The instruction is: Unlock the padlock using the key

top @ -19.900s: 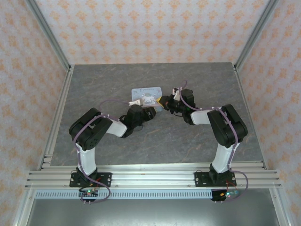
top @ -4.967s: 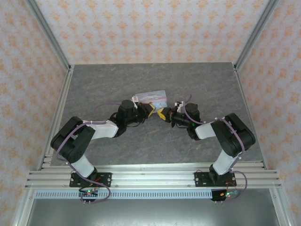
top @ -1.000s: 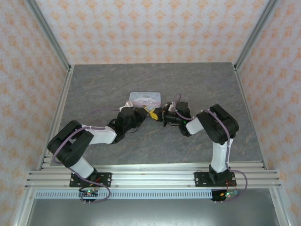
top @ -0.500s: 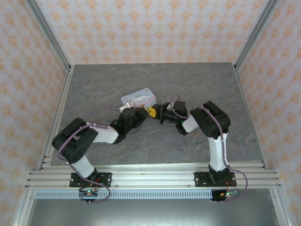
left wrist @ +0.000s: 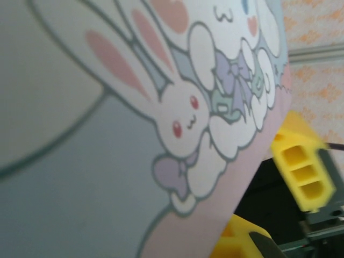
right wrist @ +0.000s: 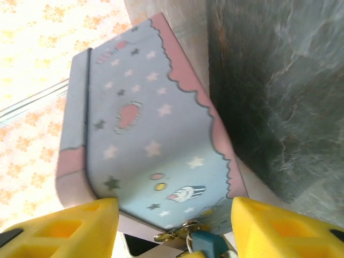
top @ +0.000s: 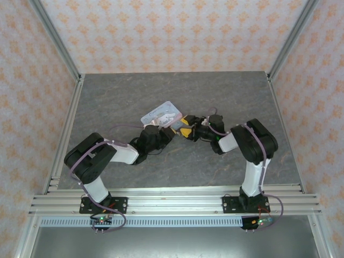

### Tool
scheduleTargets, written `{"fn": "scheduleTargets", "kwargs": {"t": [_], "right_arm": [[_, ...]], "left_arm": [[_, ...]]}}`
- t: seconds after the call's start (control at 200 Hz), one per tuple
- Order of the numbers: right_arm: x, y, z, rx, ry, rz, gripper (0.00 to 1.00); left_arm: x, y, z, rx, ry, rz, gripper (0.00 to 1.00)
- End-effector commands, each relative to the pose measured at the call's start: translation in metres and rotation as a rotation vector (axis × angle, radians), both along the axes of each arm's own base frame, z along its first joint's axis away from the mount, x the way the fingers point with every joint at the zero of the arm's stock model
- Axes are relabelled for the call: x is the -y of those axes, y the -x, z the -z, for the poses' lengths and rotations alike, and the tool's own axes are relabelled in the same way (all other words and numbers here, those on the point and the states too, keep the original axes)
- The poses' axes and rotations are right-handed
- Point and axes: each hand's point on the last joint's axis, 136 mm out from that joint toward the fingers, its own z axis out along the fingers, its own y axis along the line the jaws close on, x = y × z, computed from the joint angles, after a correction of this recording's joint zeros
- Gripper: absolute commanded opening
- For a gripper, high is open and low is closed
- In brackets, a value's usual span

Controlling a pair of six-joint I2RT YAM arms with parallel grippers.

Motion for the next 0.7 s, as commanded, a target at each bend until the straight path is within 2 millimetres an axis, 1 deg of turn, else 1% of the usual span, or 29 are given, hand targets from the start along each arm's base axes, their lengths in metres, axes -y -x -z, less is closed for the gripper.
{"fn": "scheduleTargets", "kwargs": {"t": [0.0, 0.115, 0.215, 0.33, 0.39, 0.515, 0.641, 0.696], "right_arm": [[0.013, 0.013, 0.002, 0.067, 0.15, -0.039, 0.59], [0.023, 0.025, 0.004, 0.095, 0.304, -0.093, 0.58], [0.033, 0.034, 0.004, 0.159, 0.457, -0.151, 0.58], [0.045, 0.04, 0.002, 0.269, 0.621, -0.222, 0.56], [0.051, 0.044, 0.004, 0.327, 0.736, -0.263, 0.55], [0.051, 0.055, 0.006, 0.452, 0.901, -0.375, 0.53], [0.045, 0.062, 0.01, 0.525, 0.997, -0.454, 0.52], [0.04, 0.063, 0.009, 0.558, 1.026, -0.475, 0.53]], "left_arm": [[0.012, 0.007, -0.001, -0.008, 0.002, 0.101, 0.0], [0.011, 0.007, -0.004, -0.003, -0.009, 0.137, 0.0], [0.011, 0.007, -0.006, -0.003, -0.017, 0.165, 0.0], [0.01, 0.005, -0.009, -0.005, -0.022, 0.193, 0.0], [0.011, 0.004, -0.011, -0.011, -0.018, 0.21, 0.0], [0.014, 0.002, -0.014, -0.031, -0.006, 0.245, 0.0], [0.019, 0.002, -0.016, -0.058, -0.011, 0.283, 0.0], [0.021, 0.002, -0.018, -0.065, -0.014, 0.295, 0.0]]}}
